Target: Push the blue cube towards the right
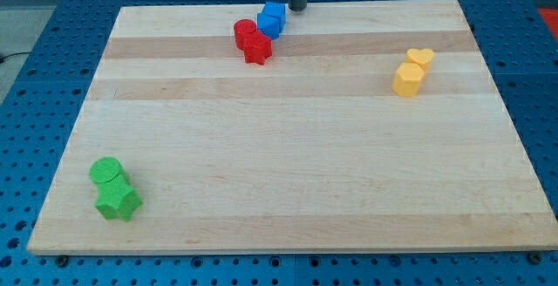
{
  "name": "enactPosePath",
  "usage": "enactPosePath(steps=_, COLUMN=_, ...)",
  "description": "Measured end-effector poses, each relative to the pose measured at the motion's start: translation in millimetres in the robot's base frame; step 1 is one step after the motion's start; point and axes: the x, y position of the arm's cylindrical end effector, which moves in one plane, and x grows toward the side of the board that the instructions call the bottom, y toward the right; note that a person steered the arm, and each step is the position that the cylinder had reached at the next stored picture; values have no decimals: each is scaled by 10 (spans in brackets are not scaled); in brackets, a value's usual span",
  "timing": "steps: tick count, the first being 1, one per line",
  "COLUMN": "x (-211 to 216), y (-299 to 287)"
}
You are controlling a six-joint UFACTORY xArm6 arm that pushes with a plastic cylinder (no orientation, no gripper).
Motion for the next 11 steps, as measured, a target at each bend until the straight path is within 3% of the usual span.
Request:
enactPosePath(steps=4, x=110, y=119)
enactPosePath(steps=7, x=9, y=-828)
enactPosePath(steps=11, x=707, y=-20)
